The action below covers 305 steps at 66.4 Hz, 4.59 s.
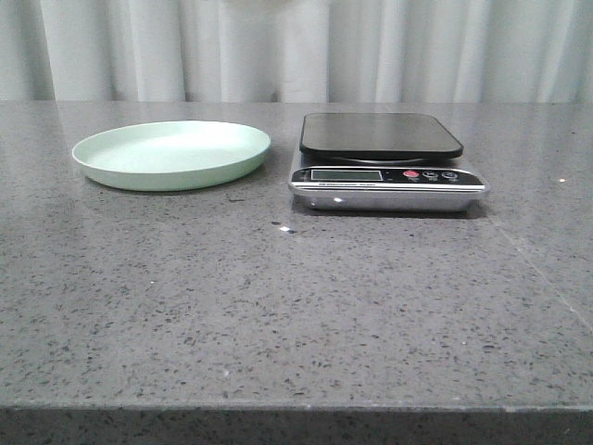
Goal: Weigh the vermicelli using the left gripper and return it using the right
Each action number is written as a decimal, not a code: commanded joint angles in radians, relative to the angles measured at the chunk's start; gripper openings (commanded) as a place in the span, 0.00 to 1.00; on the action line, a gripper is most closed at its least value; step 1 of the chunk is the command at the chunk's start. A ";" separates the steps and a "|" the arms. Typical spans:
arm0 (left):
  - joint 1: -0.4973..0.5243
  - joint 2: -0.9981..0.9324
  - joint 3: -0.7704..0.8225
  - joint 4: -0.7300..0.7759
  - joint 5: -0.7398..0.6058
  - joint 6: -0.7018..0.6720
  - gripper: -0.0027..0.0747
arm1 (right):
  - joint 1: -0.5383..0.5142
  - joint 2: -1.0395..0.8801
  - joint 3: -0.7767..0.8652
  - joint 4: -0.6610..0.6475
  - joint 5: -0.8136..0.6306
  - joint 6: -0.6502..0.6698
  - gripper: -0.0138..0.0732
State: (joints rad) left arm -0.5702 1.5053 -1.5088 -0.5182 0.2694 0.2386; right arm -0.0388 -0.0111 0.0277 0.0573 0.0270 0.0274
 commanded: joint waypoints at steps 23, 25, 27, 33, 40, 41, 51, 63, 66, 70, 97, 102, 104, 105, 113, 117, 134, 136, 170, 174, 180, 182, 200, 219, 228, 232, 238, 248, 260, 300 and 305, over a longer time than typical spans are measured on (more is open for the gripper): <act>-0.155 0.142 -0.043 0.044 -0.259 0.002 0.21 | -0.004 -0.015 -0.008 -0.010 -0.074 0.000 0.33; -0.158 0.162 -0.043 0.053 -0.269 0.002 0.21 | -0.004 -0.015 -0.008 -0.010 -0.074 0.000 0.33; -0.160 0.177 -0.043 0.065 -0.282 0.002 0.21 | -0.004 -0.015 -0.008 -0.010 -0.074 0.000 0.33; -0.160 0.224 -0.043 0.072 -0.296 0.002 0.21 | -0.004 -0.015 -0.008 -0.010 -0.074 0.000 0.33; -0.160 0.265 -0.043 0.072 -0.294 0.002 0.21 | -0.004 -0.015 -0.008 -0.009 -0.074 0.000 0.33; -0.160 0.269 -0.043 0.072 -0.290 0.002 0.21 | -0.004 -0.015 -0.008 -0.009 -0.074 0.000 0.33; -0.160 0.301 -0.043 0.072 -0.237 0.002 0.21 | -0.004 -0.015 -0.008 -0.009 -0.074 0.000 0.33; -0.160 0.308 -0.043 0.072 -0.217 0.002 0.21 | -0.004 -0.015 -0.008 -0.009 -0.074 0.000 0.33; -0.160 0.308 -0.043 0.072 -0.217 0.002 0.21 | -0.004 -0.015 -0.008 -0.009 -0.074 0.000 0.33; -0.160 0.308 -0.043 0.072 -0.217 0.002 0.21 | -0.004 -0.015 -0.008 -0.009 -0.074 0.000 0.33; -0.149 0.239 -0.043 0.072 -0.193 0.002 0.69 | -0.004 -0.015 -0.008 -0.009 -0.074 0.000 0.33; -0.136 0.211 -0.043 0.072 -0.163 0.002 0.69 | -0.004 -0.015 -0.008 -0.009 -0.074 0.000 0.33; -0.131 0.199 -0.043 0.074 -0.147 0.002 0.69 | -0.004 -0.015 -0.008 -0.009 -0.074 0.000 0.33; -0.124 0.193 -0.043 0.077 -0.132 0.002 0.69 | -0.004 -0.015 -0.008 -0.009 -0.074 0.000 0.33; -0.086 0.129 -0.043 0.116 -0.046 0.002 0.69 | -0.004 -0.015 -0.008 -0.009 -0.074 0.000 0.33; -0.062 0.092 -0.043 0.133 -0.002 0.002 0.69 | -0.004 -0.015 -0.008 -0.009 -0.074 0.000 0.33; 0.077 -0.097 -0.004 0.301 0.133 0.002 0.69 | -0.004 -0.015 -0.008 -0.009 -0.074 0.000 0.33; 0.099 -0.128 0.014 0.311 0.143 0.002 0.69 | -0.004 -0.015 -0.008 -0.009 -0.074 0.000 0.33; 0.496 -0.691 0.598 0.412 -0.030 0.002 0.50 | -0.004 -0.015 -0.008 -0.008 -0.091 0.000 0.33; 0.502 -0.750 0.659 0.417 -0.049 0.002 0.45 | -0.004 -0.015 -0.008 -0.007 -0.103 0.000 0.33; 0.502 -0.829 0.753 0.419 -0.100 0.002 0.36 | -0.004 -0.015 -0.008 -0.007 -0.119 0.000 0.33; 0.502 -0.859 0.789 0.419 -0.113 0.002 0.32 | -0.004 -0.015 -0.008 -0.005 -0.123 0.000 0.33; 0.502 -1.018 0.985 0.419 -0.163 0.002 0.21 | -0.004 -0.007 -0.073 0.057 -0.152 0.000 0.33; 0.502 -1.039 1.026 0.409 -0.163 -0.002 0.21 | -0.002 0.243 -0.400 0.056 -0.035 0.000 0.33; 0.502 -1.039 1.026 0.409 -0.163 -0.002 0.21 | 0.033 0.457 -0.617 0.056 0.048 0.000 0.33; 0.502 -1.039 1.026 0.409 -0.163 -0.002 0.21 | 0.071 0.560 -0.718 0.055 0.103 -0.003 0.33; 0.502 -1.039 1.026 0.409 -0.163 -0.002 0.21 | 0.149 0.691 -0.863 0.052 0.187 -0.050 0.34; 0.502 -1.039 1.026 0.409 -0.163 -0.002 0.21 | 0.304 0.895 -1.071 0.052 0.298 -0.205 0.36; 0.502 -1.039 1.026 0.409 -0.163 -0.002 0.21 | 0.395 1.104 -1.261 0.052 0.460 -0.274 0.68; 0.502 -1.039 1.026 0.409 -0.163 -0.002 0.21 | 0.396 1.563 -1.375 0.144 0.610 -0.274 0.86; 0.502 -1.039 1.026 0.409 -0.163 -0.002 0.21 | 0.396 1.609 -1.375 0.144 0.613 -0.274 0.86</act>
State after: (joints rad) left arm -0.0713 0.4629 -0.4534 -0.1008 0.1900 0.2424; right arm 0.3571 1.5704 -1.3104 0.1932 0.6779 -0.2376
